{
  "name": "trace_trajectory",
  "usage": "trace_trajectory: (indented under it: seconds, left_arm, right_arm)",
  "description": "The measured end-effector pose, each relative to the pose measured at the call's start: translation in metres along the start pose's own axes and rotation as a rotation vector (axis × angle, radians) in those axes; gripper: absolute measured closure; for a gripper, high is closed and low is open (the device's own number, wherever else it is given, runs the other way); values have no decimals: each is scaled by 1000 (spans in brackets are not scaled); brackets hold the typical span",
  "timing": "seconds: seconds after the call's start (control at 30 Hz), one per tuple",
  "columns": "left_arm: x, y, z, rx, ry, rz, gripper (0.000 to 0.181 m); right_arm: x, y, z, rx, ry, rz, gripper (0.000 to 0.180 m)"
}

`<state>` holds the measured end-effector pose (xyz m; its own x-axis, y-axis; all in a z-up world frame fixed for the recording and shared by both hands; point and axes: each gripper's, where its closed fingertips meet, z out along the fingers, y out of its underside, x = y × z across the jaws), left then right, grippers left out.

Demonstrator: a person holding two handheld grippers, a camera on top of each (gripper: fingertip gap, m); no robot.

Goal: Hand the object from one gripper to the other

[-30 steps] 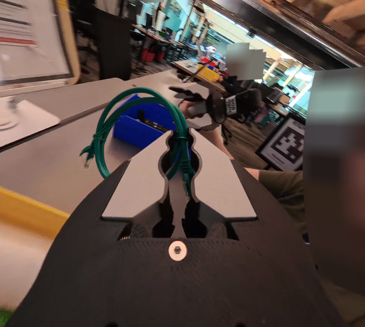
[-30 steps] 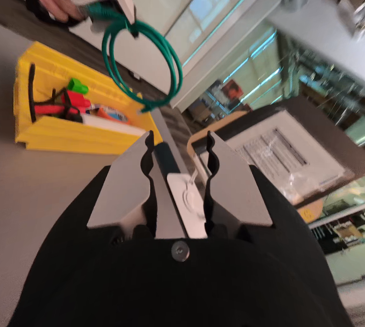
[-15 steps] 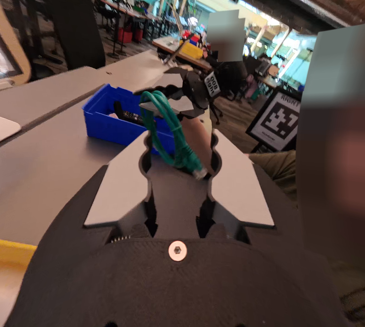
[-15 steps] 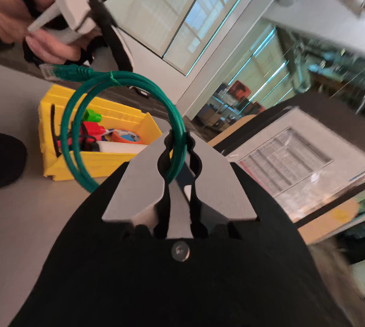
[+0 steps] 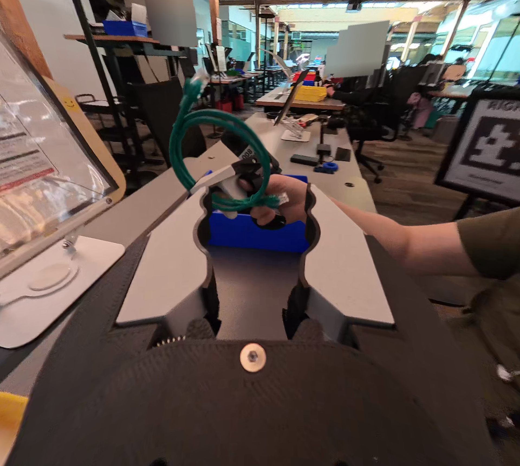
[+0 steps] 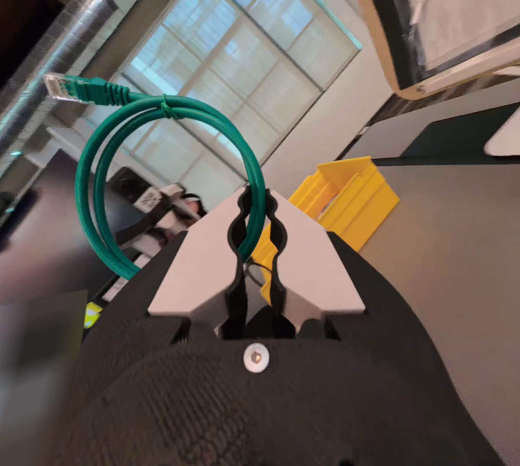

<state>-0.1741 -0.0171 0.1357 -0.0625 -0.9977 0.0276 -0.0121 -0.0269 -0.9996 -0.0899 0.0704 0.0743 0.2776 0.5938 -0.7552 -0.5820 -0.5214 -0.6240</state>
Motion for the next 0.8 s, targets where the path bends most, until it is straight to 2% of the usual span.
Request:
trace_trajectory:
  seconds: [0.17,0.27,0.4,0.5,0.67,0.8]
  left_arm:
    - [3,21,39,-115,-122,132,107]
    - [11,51,55,-269,-115,279,103]
    - [-5,74,68,-374,-236,382,102]
    - [-17,71,79,-301,-322,381,113]
    - [-21,57,86,-83,-357,308,132]
    - [-22,42,81,82,-446,358,137]
  right_arm:
    - [19,-11,-5,111,181,-107,172]
    - [17,-17,-9,185,200,-104,172]
    - [13,-23,-13,268,193,-74,173]
    - [8,-25,-14,311,178,-55,172]
    - [-3,-25,-15,378,153,-19,172]
    - [-13,-21,-14,432,111,48,172]
